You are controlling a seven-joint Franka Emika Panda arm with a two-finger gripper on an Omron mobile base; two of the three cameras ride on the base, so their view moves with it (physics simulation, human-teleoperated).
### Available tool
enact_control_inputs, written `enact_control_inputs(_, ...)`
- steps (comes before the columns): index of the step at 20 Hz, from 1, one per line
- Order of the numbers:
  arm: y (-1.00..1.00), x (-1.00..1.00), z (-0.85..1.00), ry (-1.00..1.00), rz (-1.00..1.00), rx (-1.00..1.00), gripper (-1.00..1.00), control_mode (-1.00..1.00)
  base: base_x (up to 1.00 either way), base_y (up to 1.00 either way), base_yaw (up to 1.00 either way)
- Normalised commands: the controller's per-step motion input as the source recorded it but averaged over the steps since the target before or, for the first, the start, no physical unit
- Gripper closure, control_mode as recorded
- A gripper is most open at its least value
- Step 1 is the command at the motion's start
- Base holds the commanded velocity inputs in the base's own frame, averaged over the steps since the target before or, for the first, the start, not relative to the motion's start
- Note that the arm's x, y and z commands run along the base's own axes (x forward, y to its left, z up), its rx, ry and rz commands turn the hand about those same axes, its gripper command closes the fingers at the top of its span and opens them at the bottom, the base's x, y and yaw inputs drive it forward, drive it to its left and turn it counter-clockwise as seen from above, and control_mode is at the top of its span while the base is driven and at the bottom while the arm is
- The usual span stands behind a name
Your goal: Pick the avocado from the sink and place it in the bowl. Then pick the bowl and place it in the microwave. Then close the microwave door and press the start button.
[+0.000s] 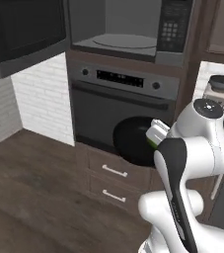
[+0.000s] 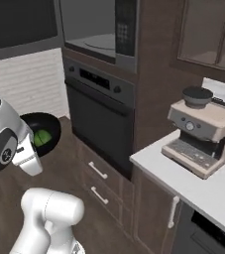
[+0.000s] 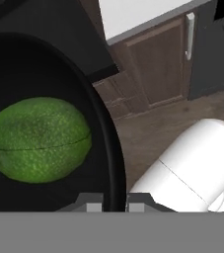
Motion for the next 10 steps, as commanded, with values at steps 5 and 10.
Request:
enact_control_inputs(5,0.00,0.00,0.00,0.00,0.00,0.00,1.00,1.00,0.86,1.00,-0.49)
enact_control_inputs(10,0.00,0.00,0.00,0.00,0.00,0.00,1.00,1.00,0.79,1.00,-0.47)
